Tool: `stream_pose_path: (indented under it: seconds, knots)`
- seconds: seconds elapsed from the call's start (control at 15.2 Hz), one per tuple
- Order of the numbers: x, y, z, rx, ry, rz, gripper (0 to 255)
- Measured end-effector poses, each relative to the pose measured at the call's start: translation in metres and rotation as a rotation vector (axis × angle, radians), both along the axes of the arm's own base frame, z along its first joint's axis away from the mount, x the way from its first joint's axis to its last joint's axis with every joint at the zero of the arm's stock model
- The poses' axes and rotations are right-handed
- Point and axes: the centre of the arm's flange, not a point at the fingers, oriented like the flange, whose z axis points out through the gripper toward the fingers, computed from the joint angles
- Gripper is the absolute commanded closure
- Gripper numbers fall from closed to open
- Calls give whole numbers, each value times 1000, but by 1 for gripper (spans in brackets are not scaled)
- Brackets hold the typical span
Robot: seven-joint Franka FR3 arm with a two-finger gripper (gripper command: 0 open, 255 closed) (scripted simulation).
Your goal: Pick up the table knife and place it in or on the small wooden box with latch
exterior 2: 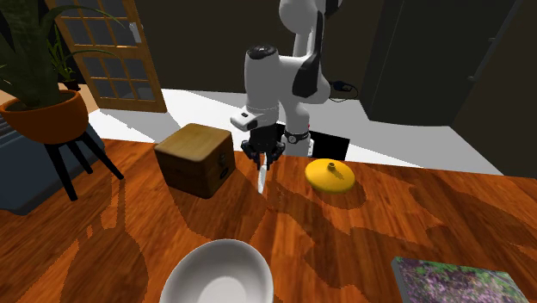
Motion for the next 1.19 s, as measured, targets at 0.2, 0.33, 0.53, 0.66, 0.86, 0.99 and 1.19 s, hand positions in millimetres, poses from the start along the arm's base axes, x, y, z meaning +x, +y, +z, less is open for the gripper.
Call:
stream_pose_path:
  seconds: [0.2,0.33,0.53,0.66,0.86,0.99,1.19]
  knots:
    - [1,1,15,0,0,0,255]
    - [0,1,26,0,0,0,255]
    - [0,2,42,0,0,0,255]
    - [0,0,52,0,0,0,255]
    - [0,1,69,0,0,0,255]
    - [0,2,78,0,0,0,255]
    - [0,1,95,0,0,0,255]
